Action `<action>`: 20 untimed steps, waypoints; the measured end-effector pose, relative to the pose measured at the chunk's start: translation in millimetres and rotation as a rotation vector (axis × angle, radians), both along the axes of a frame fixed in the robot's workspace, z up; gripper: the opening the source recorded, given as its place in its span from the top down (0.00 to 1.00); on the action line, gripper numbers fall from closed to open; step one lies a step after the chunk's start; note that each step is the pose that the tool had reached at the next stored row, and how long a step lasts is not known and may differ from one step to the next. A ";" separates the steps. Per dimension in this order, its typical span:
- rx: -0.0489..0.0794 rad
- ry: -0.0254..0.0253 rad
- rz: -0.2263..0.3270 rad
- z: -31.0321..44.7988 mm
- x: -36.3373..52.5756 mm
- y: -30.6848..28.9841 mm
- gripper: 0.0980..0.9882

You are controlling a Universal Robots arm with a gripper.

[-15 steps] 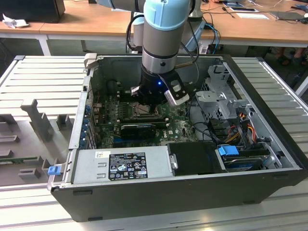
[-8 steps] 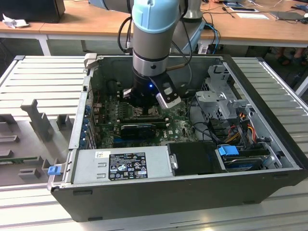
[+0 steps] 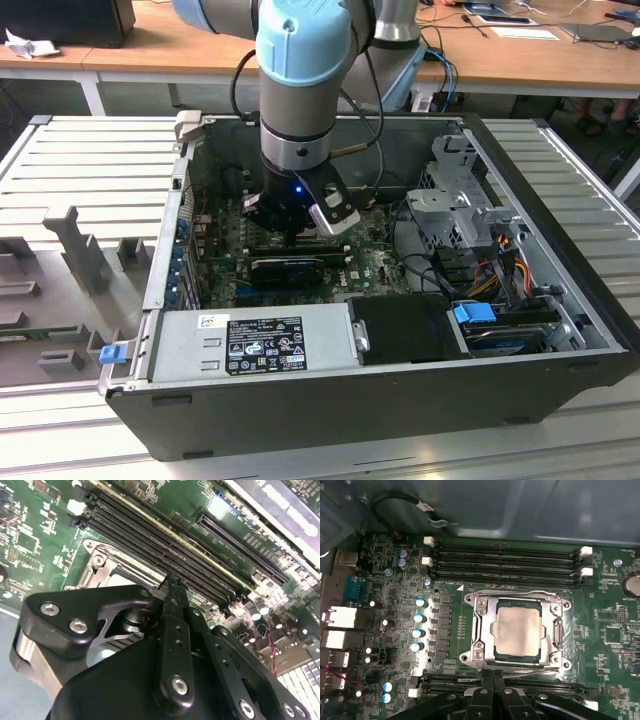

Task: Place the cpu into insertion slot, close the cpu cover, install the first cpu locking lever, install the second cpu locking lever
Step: 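Install the second cpu locking lever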

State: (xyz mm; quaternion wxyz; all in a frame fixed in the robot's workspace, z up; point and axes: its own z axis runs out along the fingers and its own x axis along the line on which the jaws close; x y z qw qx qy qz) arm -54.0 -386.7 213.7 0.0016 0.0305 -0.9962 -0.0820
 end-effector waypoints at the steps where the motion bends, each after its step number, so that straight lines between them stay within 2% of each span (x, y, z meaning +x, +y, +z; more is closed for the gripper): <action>1: 0.005 0.0002 0.000 -1.2 -0.9 -0.3 0.99; 2: 0.024 0.0000 0.001 -2.6 -2.5 -2.8 0.99; 4: 0.051 0.0000 0.001 -3.4 -7.0 -5.4 0.99; 6: 0.069 -0.0002 0.001 -4.0 -8.9 -6.0 0.99; 7: 0.081 -0.0003 0.001 -4.3 -12.9 -7.0 0.99; 9: 0.106 -0.0005 0.001 -7.0 -14.9 -11.5 0.99; 12: 0.118 -0.0006 0.001 -9.4 -18.7 -13.4 0.99; 16: 0.138 -0.0007 0.001 -13.0 -19.4 -14.2 0.99; 20: 0.143 -0.0001 0.001 -16.4 -19.5 -14.6 0.99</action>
